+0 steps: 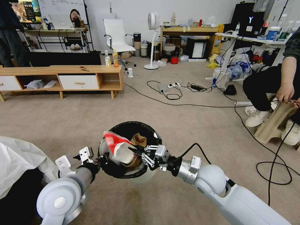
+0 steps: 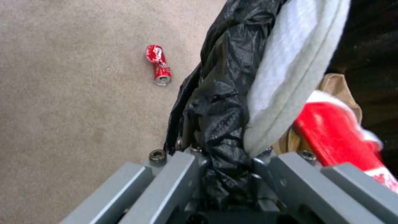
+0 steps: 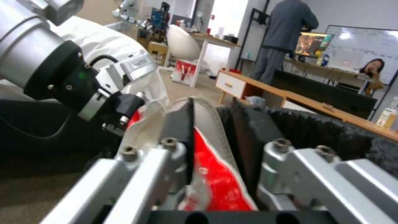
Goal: Pick up the trash bin and place the garbage on the floor into it.
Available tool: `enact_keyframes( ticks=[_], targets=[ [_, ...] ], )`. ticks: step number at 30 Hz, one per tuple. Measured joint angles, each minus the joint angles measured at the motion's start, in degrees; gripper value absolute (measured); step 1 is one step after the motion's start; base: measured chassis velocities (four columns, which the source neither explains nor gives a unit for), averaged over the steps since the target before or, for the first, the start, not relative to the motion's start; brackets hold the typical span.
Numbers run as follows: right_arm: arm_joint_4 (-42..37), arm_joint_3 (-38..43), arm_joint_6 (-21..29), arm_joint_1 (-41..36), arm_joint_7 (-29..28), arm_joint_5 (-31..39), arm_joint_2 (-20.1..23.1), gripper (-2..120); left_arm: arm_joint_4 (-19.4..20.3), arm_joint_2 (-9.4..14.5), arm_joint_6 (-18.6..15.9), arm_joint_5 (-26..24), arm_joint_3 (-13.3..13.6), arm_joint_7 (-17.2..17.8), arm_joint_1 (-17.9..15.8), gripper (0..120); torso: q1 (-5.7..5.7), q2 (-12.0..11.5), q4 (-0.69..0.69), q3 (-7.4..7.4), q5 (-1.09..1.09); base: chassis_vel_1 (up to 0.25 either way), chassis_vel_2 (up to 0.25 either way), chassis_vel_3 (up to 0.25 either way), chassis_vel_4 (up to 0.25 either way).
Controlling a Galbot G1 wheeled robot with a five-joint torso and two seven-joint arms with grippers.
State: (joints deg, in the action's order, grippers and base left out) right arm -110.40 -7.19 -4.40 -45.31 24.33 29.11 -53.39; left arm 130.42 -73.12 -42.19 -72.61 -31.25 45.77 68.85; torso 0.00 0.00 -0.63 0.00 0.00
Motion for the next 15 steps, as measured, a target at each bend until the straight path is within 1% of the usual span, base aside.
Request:
enact_keyframes(
  ticks=[2, 3, 4, 5, 6, 7, 9, 10, 11, 12, 13, 15],
  targets=[
    [-0.03, 0.01, 0.0, -0.09, -0.18, 0.01, 0.01, 30, 0.03, 0.03, 0.0, 0.03, -0.01, -0.01, 0.03, 4, 0.0, 0.0, 0.0, 0.0, 0.0, 0.0, 0.0, 0.0, 0.0],
    [-0.17, 0.02, 0.26, -0.31, -0.49, 0.28, 0.06, 39, 0.12, 0.12, 0.01, 0.07, -0.12, -0.02, 0.12, 4, 0.0, 0.0, 0.0, 0.0, 0.0, 0.0, 0.0, 0.0, 0.0],
    [-0.17, 0.02, 0.26, -0.31, -0.49, 0.28, 0.06, 39, 0.12, 0.12, 0.01, 0.07, -0.12, -0.02, 0.12, 4, 0.0, 0.0, 0.0, 0.0, 0.0, 0.0, 0.0, 0.0, 0.0],
    [-0.36, 0.03, 0.7, -0.45, -0.57, 0.7, 0.14, 44, 0.21, 0.17, 0.02, 0.08, -0.2, -0.02, 0.19, 4, 0.0, 0.0, 0.0, 0.0, 0.0, 0.0, 0.0, 0.0, 0.0],
    [-2.39, 0.04, 5.02, -1.0, -2.37, 5.86, 0.68, 51, 0.61, 0.33, 0.03, 0.02, -0.36, -0.02, 0.5, 4, 0.0, 0.0, 0.0, 0.0, 0.0, 0.0, 0.0, 0.0, 0.0],
    [-2.39, 0.04, 5.02, -1.0, -2.37, 5.86, 0.68, 51, 0.61, 0.33, 0.03, 0.02, -0.36, -0.02, 0.5, 4, 0.0, 0.0, 0.0, 0.0, 0.0, 0.0, 0.0, 0.0, 0.0],
    [-4.88, 0.1, 9.71, -1.17, -5.71, 12.61, 0.77, 61, 0.75, 0.31, 0.05, 0.0, -0.42, -0.02, 0.7, 4, 0.0, 0.0, 0.0, 0.0, 0.0, 0.0, 0.0, 0.0, 0.0],
    [-4.88, 0.1, 9.71, -1.17, -5.71, 12.61, 0.77, 61, 0.75, 0.31, 0.05, 0.0, -0.42, -0.02, 0.7, 4, 0.0, 0.0, 0.0, 0.0, 0.0, 0.0, 0.0, 0.0, 0.0],
    [-6.0, 0.31, 11.91, -1.17, -7.63, 15.75, 0.64, 67, 0.76, 0.22, 0.05, 0.01, -0.42, -0.02, 0.75, 4, 0.0, 0.0, 0.0, 0.0, 0.0, 0.0, 0.0, 0.0, 0.0],
    [-6.0, 0.31, 11.91, -1.17, -7.63, 15.75, 0.64, 67, 0.76, 0.22, 0.05, 0.01, -0.42, -0.02, 0.75, 4, 0.0, 0.0, 0.0, 0.0, 0.0, 0.0, 0.0, 0.0, 0.0],
    [-7.24, 0.67, 14.12, -1.15, -9.65, 18.99, 0.38, 74, 0.78, 0.11, 0.05, 0.05, -0.4, -0.01, 0.78, 4, 0.0, 0.0, 0.0, 0.0, 0.0, 0.0, 0.0, 0.0, 0.0],
    [-8.21, 1.41, 14.74, -1.03, -11.01, 21.39, -0.04, 85, 0.82, 0.06, 0.06, 0.08, -0.39, -0.01, 0.79, 4, 0.0, 0.0, 0.0, 0.0, 0.0, 0.0, 0.0, 0.0, 0.0]
  ],
)
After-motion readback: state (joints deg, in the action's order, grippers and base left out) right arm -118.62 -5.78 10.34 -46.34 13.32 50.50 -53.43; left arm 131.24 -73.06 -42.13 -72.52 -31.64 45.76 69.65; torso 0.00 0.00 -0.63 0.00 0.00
